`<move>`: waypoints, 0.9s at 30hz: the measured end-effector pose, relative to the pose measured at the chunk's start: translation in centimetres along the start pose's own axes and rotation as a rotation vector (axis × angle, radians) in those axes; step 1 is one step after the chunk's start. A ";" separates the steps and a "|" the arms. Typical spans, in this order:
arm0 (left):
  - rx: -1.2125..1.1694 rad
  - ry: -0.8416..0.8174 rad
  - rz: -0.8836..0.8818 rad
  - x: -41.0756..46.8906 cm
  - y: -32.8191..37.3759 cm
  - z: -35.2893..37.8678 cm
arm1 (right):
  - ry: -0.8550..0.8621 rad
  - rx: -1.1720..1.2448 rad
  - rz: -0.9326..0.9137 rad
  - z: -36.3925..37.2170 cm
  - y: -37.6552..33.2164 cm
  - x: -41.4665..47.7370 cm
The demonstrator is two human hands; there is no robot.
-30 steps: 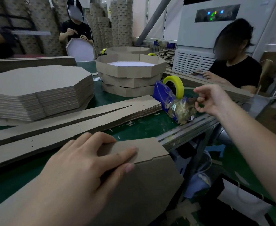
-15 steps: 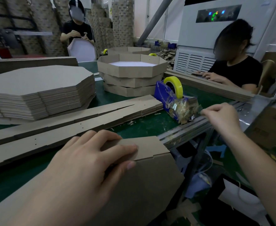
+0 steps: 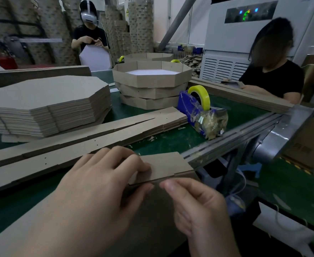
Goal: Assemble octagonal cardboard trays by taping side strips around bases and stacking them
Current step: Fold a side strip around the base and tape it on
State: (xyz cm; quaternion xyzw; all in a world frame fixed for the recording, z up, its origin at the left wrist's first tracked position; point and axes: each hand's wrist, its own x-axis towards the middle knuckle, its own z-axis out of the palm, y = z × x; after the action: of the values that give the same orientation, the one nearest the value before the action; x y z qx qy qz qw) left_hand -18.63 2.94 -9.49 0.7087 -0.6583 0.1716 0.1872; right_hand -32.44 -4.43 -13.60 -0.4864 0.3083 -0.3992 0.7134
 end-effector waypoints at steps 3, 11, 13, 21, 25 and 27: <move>0.008 0.008 0.020 -0.2 0.0 0.1 | 0.089 0.130 0.050 0.8 0.3 0.1; 0.018 0.001 0.034 -0.6 0.0 0.0 | 0.088 0.134 0.175 1.1 0.3 -0.1; 0.001 -0.003 0.037 -0.6 0.0 -0.2 | 0.065 0.116 0.202 0.9 0.3 -0.1; 0.059 -0.083 0.129 -0.9 -0.3 -1.0 | -0.047 0.061 0.235 0.0 0.2 0.0; 0.079 -0.140 0.071 -1.1 -0.6 -1.3 | -0.161 -0.081 0.263 -0.4 -0.1 0.2; 0.068 -0.148 0.042 -1.2 -0.7 -1.6 | -0.216 -0.120 0.279 -0.5 -0.3 0.2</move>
State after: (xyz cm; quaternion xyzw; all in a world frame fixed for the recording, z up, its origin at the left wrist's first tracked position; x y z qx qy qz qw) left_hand -17.99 4.76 -8.72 0.7115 -0.6787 0.1448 0.1103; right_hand -32.85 -4.92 -13.50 -0.5207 0.3174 -0.2228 0.7606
